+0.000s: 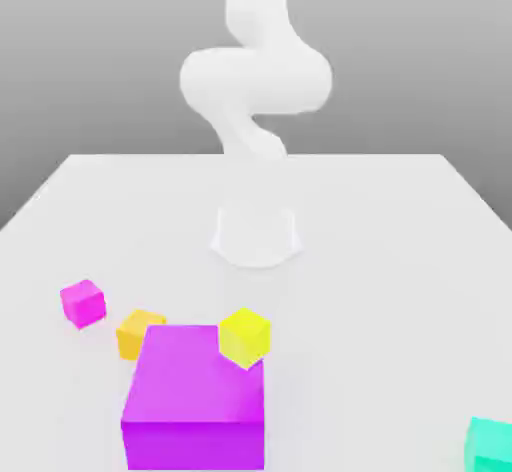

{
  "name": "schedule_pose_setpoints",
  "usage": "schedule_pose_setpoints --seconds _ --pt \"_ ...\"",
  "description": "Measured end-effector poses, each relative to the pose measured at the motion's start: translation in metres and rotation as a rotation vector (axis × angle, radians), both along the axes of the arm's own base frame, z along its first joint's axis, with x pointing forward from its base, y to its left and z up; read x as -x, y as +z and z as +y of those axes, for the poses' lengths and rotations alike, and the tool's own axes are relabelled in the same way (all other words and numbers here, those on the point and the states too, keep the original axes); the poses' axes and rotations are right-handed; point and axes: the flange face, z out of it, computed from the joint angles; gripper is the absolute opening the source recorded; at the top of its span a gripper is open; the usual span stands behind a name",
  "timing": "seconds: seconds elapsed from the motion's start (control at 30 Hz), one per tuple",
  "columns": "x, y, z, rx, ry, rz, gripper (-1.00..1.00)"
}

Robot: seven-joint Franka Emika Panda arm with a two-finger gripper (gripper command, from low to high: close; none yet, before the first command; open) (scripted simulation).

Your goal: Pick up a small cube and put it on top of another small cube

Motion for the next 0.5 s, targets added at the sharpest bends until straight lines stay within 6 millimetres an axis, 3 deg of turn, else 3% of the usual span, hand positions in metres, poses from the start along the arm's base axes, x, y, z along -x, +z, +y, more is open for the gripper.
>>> schedule_pose_setpoints --seconds 0.27,0.5 --pt "-0.087 -0.101 0.061 0.126 0.290 0.181 0.00" --pt "-0.131 -0.208 0.125 0.235 0.549 0.325 0.00"
